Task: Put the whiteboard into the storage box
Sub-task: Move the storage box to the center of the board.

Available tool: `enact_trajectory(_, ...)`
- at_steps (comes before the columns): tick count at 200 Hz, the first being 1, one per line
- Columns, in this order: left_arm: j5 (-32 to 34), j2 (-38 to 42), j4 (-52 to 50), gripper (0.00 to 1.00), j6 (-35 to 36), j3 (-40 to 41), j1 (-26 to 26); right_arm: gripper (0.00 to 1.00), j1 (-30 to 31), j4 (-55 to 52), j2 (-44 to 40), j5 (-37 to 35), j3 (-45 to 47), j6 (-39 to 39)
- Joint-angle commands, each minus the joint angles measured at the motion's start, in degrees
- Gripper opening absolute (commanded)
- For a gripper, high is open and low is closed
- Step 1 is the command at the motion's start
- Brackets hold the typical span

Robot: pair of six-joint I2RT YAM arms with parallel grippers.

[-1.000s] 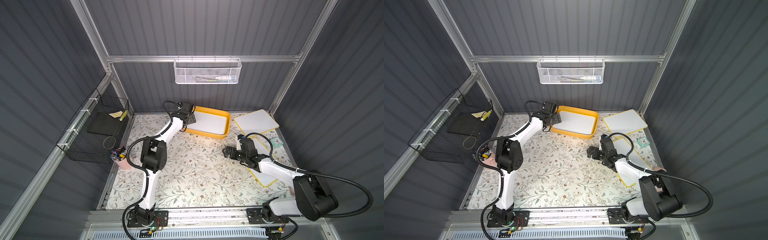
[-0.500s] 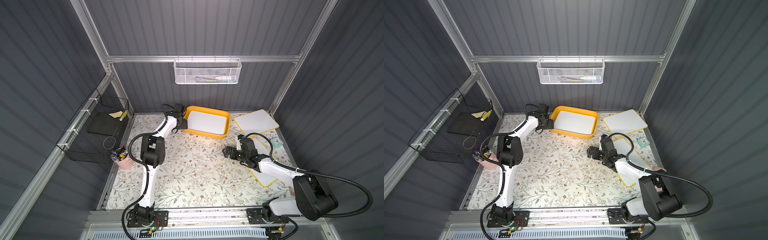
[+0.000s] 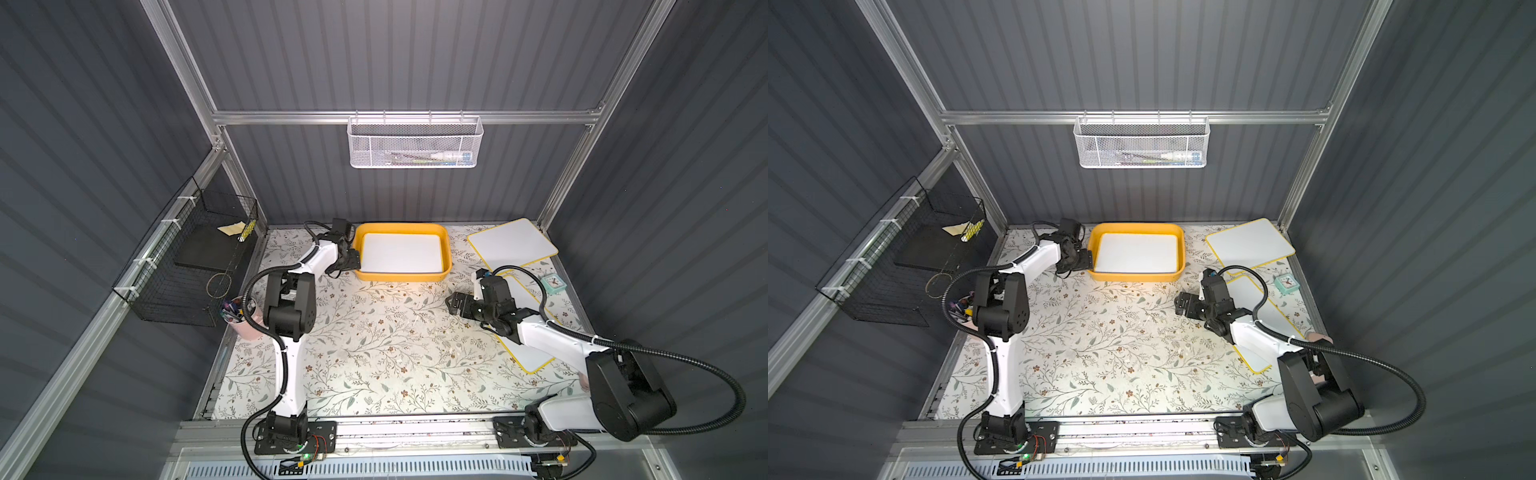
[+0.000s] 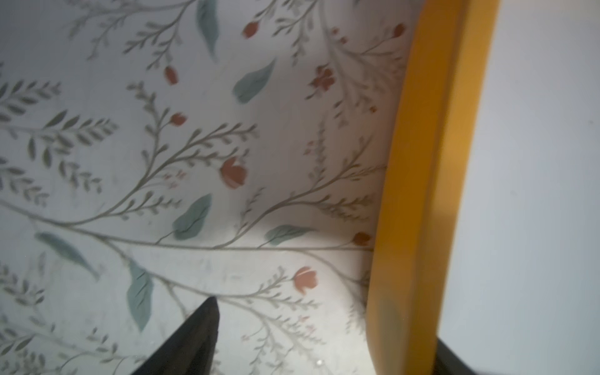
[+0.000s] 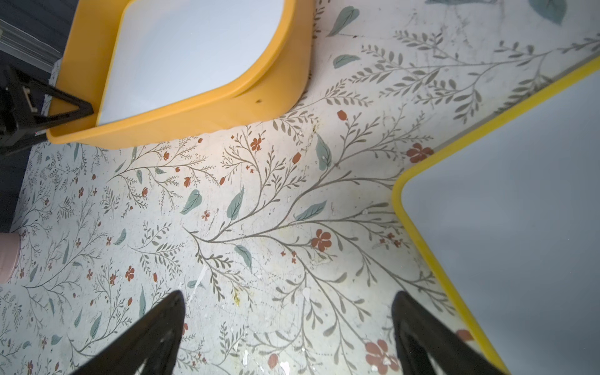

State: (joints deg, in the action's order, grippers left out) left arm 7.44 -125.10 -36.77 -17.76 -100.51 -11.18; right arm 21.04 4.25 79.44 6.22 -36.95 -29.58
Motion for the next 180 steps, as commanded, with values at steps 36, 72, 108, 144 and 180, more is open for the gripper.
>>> enact_trajectory(36,4.9,6.6,-4.4,0.82,-3.0,7.3,11.0,0.99,-0.4,0.0,0.4,0.5,0.2,-0.6)
enact_trajectory(72,6.6,9.3,-5.0,0.84,-3.9,7.8,12.4,0.99,-0.7,-0.4,0.6,-0.1,-0.1,-0.4)
enact_trajectory(108,1.2,16.4,1.2,0.9,-4.7,12.3,11.3,0.99,-1.6,-0.5,0.9,0.0,-0.1,-0.3)
enact_trajectory(144,3.4,23.5,5.0,0.92,-3.5,15.1,5.6,0.99,-3.1,-1.3,1.7,0.0,-0.3,0.5)
enact_trajectory(180,-0.6,28.2,8.5,0.92,0.1,18.6,-2.4,0.99,-5.2,-2.7,3.2,0.2,-1.6,1.6)
